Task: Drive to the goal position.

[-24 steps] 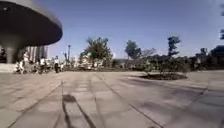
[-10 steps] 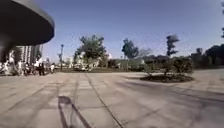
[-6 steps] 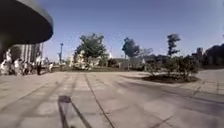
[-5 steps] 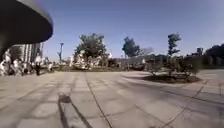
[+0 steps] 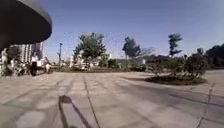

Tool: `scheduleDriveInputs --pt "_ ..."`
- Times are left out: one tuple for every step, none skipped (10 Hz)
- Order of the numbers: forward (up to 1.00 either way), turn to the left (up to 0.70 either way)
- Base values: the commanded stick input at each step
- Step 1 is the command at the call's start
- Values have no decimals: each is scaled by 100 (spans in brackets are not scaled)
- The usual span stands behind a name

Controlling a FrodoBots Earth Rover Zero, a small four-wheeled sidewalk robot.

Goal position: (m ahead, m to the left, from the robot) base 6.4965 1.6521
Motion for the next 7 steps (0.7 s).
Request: scheduleDriveInputs --pt "70 0" --pt "70 0" --pt "70 0" --pt "70 0" --pt "70 0" --pt "70 0" --pt "70 0"
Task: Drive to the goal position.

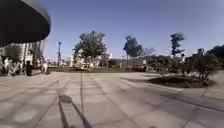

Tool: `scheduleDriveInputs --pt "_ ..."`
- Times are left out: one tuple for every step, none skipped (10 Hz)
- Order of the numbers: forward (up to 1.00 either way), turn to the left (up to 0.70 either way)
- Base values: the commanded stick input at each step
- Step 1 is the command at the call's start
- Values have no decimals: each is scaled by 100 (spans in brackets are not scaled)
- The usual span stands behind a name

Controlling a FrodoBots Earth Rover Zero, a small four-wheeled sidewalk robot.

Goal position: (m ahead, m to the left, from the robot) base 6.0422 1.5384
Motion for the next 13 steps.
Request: scheduleDriveInputs --pt "70 0" --pt "70 0" --pt "70 0" --pt "70 0" --pt "70 0" --pt "70 0" --pt "70 0" --pt "70 0" --pt "70 0" --pt "70 0" --pt "70 0" --pt "70 0" --pt "70 0"
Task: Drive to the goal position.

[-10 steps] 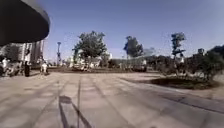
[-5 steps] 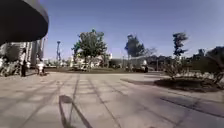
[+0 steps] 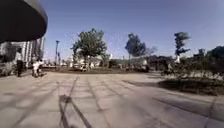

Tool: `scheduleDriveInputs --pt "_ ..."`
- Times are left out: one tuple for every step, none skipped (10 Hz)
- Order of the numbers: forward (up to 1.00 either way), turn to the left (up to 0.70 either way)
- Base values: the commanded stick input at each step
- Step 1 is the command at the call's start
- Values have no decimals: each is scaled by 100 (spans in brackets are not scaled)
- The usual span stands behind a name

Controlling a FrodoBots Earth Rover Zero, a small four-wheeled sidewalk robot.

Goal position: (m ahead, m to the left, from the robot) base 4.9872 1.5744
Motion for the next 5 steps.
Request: scheduleDriveInputs --pt "70 0" --pt "70 0" --pt "70 0" --pt "70 0" --pt "70 0"
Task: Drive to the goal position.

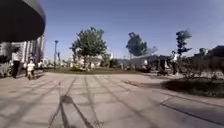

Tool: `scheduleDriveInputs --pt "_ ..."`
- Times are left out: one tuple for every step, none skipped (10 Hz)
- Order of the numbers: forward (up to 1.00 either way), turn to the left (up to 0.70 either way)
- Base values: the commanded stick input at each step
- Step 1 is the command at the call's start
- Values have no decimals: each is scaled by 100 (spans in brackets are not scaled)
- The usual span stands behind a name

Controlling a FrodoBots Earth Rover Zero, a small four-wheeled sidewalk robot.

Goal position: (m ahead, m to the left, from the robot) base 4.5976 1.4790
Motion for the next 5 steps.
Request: scheduleDriveInputs --pt "70 0" --pt "70 0" --pt "70 0" --pt "70 0" --pt "70 0"
